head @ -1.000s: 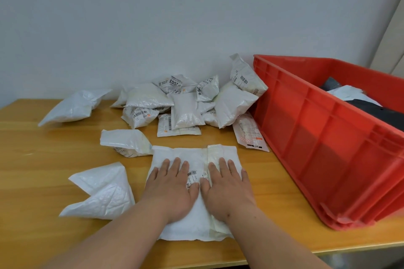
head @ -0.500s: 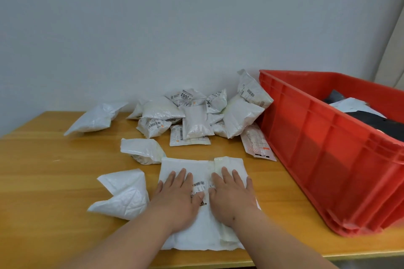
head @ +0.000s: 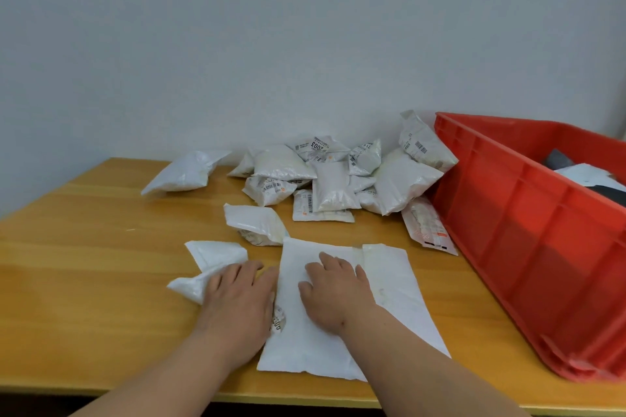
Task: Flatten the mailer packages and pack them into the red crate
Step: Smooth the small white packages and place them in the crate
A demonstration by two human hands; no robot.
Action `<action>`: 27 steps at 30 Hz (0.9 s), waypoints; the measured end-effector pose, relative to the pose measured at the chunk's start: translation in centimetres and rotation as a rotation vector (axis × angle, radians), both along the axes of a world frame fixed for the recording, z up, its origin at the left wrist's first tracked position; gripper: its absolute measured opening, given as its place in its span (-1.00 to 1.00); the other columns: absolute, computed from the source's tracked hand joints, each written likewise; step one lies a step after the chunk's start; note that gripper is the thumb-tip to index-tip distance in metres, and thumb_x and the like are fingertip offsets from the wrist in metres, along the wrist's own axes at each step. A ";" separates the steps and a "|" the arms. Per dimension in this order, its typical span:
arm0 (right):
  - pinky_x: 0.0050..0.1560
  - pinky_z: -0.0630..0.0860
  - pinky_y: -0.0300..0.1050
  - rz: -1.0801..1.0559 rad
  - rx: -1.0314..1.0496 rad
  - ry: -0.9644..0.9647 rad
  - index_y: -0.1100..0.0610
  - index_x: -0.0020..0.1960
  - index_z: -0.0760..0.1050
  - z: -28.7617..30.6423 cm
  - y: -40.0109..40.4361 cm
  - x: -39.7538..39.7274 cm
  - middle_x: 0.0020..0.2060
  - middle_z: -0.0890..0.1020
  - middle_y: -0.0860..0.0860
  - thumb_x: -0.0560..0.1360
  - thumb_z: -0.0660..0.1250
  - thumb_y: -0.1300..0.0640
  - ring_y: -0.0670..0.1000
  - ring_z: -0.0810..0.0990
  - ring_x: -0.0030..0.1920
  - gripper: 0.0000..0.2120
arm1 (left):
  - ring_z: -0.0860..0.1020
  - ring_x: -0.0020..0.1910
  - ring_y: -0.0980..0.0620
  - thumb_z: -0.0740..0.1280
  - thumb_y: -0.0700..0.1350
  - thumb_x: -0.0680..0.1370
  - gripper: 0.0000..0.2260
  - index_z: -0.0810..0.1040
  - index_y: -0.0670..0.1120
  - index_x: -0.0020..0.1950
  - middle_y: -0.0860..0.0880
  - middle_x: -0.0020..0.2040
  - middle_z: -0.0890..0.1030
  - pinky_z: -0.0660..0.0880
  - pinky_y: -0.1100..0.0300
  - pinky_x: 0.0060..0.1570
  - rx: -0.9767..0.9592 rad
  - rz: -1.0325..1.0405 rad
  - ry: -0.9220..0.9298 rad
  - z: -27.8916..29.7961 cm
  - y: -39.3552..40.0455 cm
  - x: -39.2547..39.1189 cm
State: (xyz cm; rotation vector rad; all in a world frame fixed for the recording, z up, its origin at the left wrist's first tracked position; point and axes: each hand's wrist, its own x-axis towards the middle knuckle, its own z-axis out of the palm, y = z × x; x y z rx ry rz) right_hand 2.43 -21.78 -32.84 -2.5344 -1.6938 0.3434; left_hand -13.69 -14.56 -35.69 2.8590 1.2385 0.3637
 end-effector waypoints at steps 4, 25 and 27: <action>0.54 -0.11 0.24 -0.011 -0.034 0.045 -0.01 0.58 0.12 -0.9 1.8 0.3 0.60 0.05 0.02 0.66 -0.08 -0.14 0.09 -0.03 0.59 -0.48 | 0.16 0.50 -0.03 -0.36 0.22 0.41 -0.28 0.19 0.20 0.52 0.09 0.53 0.21 0.07 -0.03 0.44 -0.141 -0.055 0.041 0.3 2.8 0.7; 0.52 0.07 0.12 0.044 0.039 0.095 0.04 0.48 0.35 -1.3 1.3 0.9 0.52 0.28 0.08 0.66 -0.04 -0.14 0.09 0.19 0.52 -0.51 | 0.10 0.53 -0.07 0.02 0.06 0.68 -0.51 0.06 0.01 0.61 -0.03 0.58 0.11 0.10 0.08 0.49 -0.290 -0.032 0.030 2.4 4.4 6.3; 0.49 0.17 0.07 0.038 0.097 0.100 0.07 0.40 0.43 -1.2 0.8 1.4 0.46 0.38 0.09 0.66 -0.01 -0.03 0.10 0.26 0.49 -0.57 | -0.01 0.57 -0.06 -0.04 0.05 0.70 -0.51 -0.01 -0.03 0.61 -0.06 0.61 0.00 -0.04 0.09 0.53 -0.343 -0.106 0.095 2.4 2.8 6.9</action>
